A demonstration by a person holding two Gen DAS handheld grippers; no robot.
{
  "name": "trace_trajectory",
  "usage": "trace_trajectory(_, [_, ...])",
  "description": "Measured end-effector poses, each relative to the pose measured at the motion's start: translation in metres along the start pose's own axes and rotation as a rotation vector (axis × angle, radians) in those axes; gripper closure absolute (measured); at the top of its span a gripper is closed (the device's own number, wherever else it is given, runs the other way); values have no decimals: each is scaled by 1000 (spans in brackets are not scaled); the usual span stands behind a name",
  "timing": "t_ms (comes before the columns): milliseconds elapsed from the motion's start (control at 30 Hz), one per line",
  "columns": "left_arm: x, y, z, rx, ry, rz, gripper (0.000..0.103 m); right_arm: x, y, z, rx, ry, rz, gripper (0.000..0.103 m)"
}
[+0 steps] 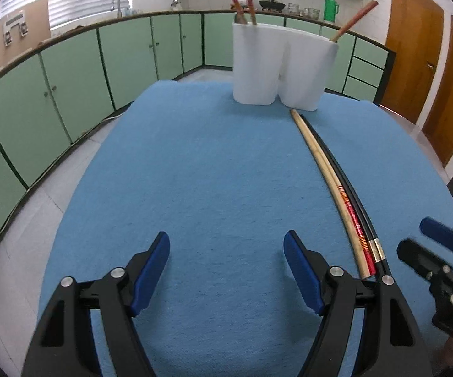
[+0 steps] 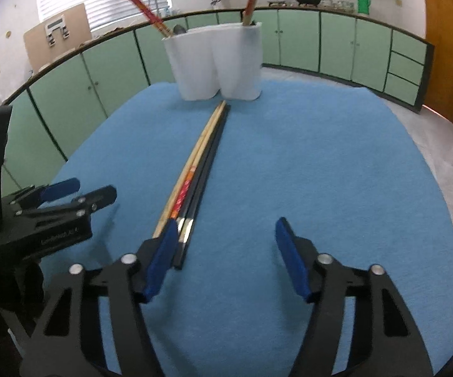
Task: Organize utensils
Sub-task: 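Move both tools back over the chopsticks on the mat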
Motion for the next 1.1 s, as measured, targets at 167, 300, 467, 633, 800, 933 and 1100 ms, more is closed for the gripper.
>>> trace_trajectory(167, [6,2,2,-2,-1,23,29,9,6,-1,26,-22,35,62])
trace_trajectory(300, [5,2,2,-2,0,24,30,15,9,-2,39,-31,65,69])
trace_trajectory(467, [3,2,1,7,-2,13,30,18,9,-1,41,-33,76,71])
trace_trajectory(633, [0,2,1,8,0,3,30,21,10,0,42,-43,85,77])
trace_trajectory(800, [-1,2,1,8,-1,-3,30,9,10,-3,51,-6,48,78])
trace_trajectory(933, [-2,2,0,11,-5,-10,30,-3,11,0,52,-36,8,76])
trace_trajectory(1100, [-7,1,0,9,-9,-35,30,2,18,4,58,-73,17,78])
Point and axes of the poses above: each gripper's, at about its wrist camera, not at the fingertips, and z roughly against the way its jaws point, x to its left, y to its underside, the point moved 7 cm from there along -z, roughly the way its jaws point, and after that the axes turned 12 degrees about y, right-handed, at the moved point
